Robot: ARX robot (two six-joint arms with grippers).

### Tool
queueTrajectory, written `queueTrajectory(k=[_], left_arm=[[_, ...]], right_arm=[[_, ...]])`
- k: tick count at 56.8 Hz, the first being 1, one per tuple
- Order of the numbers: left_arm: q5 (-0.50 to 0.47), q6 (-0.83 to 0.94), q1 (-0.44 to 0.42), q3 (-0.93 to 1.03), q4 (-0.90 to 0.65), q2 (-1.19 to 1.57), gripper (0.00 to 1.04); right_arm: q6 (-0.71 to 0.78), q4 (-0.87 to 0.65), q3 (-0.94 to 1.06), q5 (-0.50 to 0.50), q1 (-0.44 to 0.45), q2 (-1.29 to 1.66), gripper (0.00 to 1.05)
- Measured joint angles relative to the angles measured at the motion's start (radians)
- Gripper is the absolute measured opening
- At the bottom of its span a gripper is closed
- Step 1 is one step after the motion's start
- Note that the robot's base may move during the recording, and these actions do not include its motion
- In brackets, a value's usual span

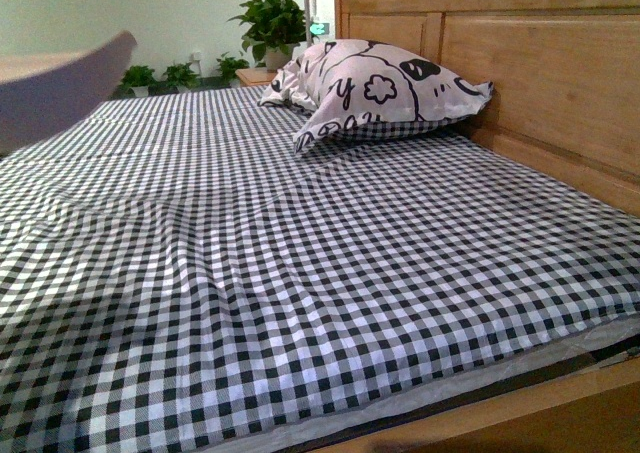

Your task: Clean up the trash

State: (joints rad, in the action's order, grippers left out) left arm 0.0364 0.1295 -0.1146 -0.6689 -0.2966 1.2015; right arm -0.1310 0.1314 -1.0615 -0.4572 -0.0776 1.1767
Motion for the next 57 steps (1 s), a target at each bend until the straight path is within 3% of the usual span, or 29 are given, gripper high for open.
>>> queueTrajectory(k=[16,29,37,45,57], left_arm=[[-0.147,-0.056,0.05,0.0,0.09,-0.274,0.28],[-0.256,-0.049,0.19,0.048,0.204,-0.517,0.28],[-0.383,-0.045,0.312,0.085,0.241,-0.625,0.28],[-0.511,-0.039,0.434,0.116,0.244,-0.7,0.28],[-0.563,-0.049,0.498,0.165,0.241,-0.742,0.28]], right_arm=[[-0.178,0.035,0.044,-0.224,0.16,-0.291,0.2],[-0.274,0.06,0.064,-0.319,0.215,-0.435,0.2],[-0.297,0.075,0.081,-0.312,0.22,-0.503,0.2],[-0.296,0.097,0.098,-0.245,0.217,-0.564,0.2],[-0.219,0.097,0.149,-0.035,0.196,-0.609,0.2]])
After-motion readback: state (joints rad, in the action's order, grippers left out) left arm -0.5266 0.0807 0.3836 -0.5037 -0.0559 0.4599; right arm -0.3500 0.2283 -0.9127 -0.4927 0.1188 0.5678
